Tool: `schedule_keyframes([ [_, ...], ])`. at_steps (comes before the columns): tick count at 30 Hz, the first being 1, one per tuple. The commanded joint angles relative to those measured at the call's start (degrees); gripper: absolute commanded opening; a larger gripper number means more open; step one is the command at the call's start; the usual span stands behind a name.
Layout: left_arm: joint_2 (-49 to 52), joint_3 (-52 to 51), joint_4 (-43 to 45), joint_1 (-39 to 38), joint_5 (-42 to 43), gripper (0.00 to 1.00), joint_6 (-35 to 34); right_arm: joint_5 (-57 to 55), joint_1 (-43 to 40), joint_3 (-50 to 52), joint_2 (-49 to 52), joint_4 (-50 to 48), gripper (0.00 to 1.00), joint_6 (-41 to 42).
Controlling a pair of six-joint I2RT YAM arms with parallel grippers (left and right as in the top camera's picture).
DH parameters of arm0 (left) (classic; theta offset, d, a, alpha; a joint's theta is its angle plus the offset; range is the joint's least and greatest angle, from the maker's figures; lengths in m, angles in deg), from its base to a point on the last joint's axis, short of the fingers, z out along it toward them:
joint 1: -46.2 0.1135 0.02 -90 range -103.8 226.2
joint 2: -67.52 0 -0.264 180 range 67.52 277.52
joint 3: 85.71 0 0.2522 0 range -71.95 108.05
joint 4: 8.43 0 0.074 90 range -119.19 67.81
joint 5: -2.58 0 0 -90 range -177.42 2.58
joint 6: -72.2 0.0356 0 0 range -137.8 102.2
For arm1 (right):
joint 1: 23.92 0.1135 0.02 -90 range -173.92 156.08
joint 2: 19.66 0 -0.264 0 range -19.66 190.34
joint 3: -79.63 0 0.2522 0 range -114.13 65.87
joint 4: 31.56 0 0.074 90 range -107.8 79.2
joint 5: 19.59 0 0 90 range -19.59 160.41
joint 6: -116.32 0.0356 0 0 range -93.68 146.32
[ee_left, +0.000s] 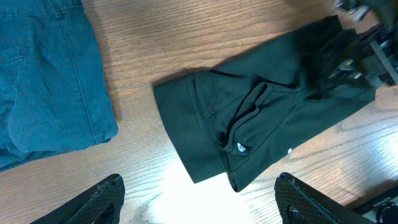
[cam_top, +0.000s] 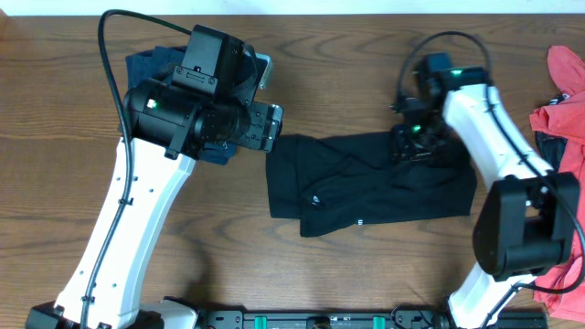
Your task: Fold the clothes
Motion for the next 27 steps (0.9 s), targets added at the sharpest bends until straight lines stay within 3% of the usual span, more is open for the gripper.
schedule_keyframes([
  [1,-0.4,0.6,0.0,0.3,-0.7,0.79,0.3,-5.4,3.0,-0.6,-1.7,-0.1,0.50,2.9],
  [6,-0.4,0.6,0.0,0.3,-0.7,0.79,0.3,-3.0,0.3,-0.6,-1.9,-1.5,0.45,4.6],
  [11,-0.4,0.6,0.0,0.3,-0.7,0.79,0.4,6.6,-10.2,-0.6,-2.0,-3.0,0.43,4.0],
  [17,-0.4,0.6,0.0,0.3,-0.7,0.80,1.0,9.2,-21.3,-0.4,-2.0,-3.0,0.54,0.3],
  [20,-0.4,0.6,0.0,0.3,-0.7,0.80,1.0,8.1,-22.8,0.3,-2.0,-2.9,0.57,-0.7],
  [23,-0.4,0.6,0.0,0.3,-0.7,0.80,1.0,-0.2,-22.8,1.8,-2.0,-4.0,0.58,2.0],
  [27,-0.4,0.6,0.1,0.3,-0.7,0.80,1.0,6.6,-22.2,4.5,-2.0,-7.6,0.51,0.5],
])
